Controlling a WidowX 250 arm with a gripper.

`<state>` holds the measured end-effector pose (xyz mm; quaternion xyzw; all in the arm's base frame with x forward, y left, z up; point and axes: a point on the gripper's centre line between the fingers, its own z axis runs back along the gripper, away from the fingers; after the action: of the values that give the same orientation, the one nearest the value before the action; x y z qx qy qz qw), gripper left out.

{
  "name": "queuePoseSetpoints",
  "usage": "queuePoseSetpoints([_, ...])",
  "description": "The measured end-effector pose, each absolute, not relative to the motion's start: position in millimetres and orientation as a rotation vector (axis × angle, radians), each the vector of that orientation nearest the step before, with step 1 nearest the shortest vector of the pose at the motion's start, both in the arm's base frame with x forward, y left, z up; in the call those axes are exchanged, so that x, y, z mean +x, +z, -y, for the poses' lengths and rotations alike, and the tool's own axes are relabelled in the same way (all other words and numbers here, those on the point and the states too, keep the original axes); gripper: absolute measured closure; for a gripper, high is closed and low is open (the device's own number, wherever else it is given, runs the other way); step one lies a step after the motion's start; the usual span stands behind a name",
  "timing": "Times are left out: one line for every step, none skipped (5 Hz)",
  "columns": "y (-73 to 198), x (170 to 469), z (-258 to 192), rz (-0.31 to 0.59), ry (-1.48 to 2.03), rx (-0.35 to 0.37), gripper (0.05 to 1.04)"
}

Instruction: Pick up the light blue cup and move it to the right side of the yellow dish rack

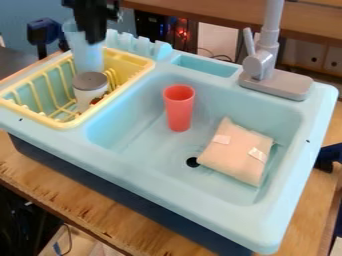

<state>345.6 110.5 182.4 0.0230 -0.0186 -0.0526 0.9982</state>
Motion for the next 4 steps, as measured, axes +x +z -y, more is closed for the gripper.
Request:
queuePoseSetpoints([207, 341, -111, 0.128, -0.115, 0.053, 1.002])
queuePoseSetpoints([218, 330, -106, 0.174, -0.148, 0.035, 1.002])
queuePoseSetpoints([222, 322, -101, 0.18, -0.177, 0.038, 1.002])
queuePoseSetpoints([215, 321, -85, 0.152, -0.223, 0.047, 1.002])
